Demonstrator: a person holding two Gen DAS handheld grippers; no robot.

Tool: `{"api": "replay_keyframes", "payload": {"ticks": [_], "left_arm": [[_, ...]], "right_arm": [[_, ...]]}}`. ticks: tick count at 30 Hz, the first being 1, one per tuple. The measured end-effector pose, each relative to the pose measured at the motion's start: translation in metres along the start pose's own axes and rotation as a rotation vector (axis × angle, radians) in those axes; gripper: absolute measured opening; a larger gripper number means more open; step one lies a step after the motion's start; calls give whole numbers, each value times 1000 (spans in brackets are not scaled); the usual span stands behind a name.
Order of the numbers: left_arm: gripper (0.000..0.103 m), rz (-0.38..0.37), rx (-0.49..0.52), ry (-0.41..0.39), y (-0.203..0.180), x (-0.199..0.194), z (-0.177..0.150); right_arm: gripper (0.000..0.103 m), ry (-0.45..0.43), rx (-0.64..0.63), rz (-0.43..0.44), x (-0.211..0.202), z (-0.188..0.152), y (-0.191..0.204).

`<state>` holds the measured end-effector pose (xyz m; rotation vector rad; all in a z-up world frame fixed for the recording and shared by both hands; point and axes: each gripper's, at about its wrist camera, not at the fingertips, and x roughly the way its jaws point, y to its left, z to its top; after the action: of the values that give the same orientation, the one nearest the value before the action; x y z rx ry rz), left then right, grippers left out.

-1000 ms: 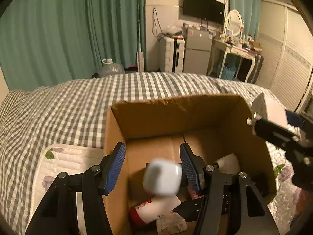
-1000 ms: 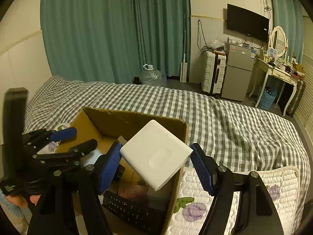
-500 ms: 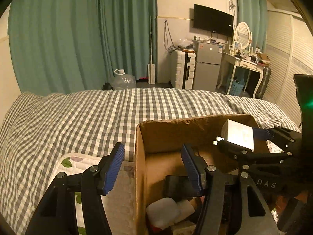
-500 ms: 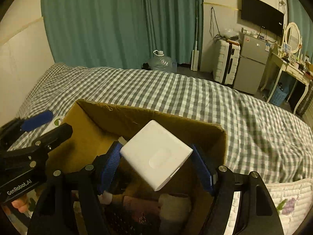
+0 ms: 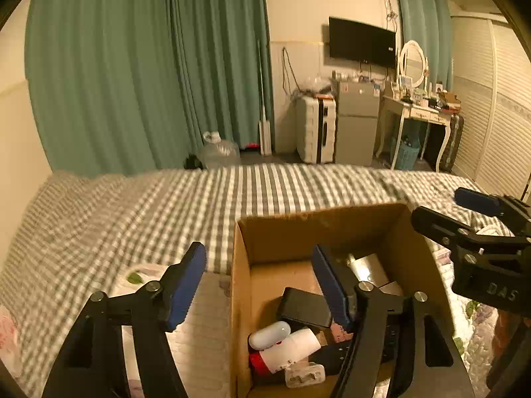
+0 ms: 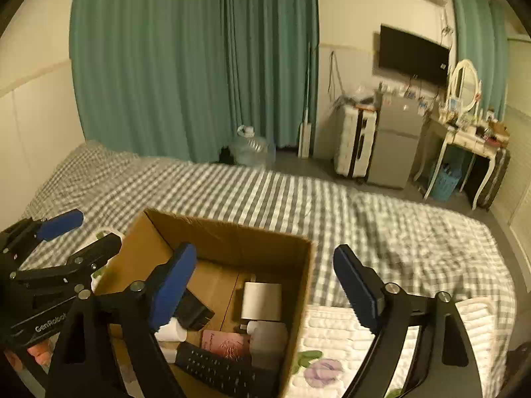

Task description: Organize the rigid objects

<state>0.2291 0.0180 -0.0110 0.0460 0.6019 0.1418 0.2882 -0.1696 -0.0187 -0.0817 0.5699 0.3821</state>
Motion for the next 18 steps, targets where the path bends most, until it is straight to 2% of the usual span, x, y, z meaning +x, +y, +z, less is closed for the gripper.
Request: {"api": "replay_keyframes", "payload": {"ticks": [3, 4, 9, 15, 18], "left_arm": [[71, 5, 13, -49, -3, -27, 3], [73, 9, 9, -62, -3, -34, 3], [74, 18, -7, -97, -3, -75, 5], [74, 5, 27, -261, -1, -144, -6], [75, -19, -13, -324, 8, -166, -22]], "right_arm": [[102, -51, 5, -34, -38, 1, 0], [103, -62, 3, -48, -47, 1, 1], [103, -97, 5, -81, -98, -1, 6], [103, -198, 3, -93, -163, -9, 23], [103, -276, 31, -90, -189, -27, 32]]}}
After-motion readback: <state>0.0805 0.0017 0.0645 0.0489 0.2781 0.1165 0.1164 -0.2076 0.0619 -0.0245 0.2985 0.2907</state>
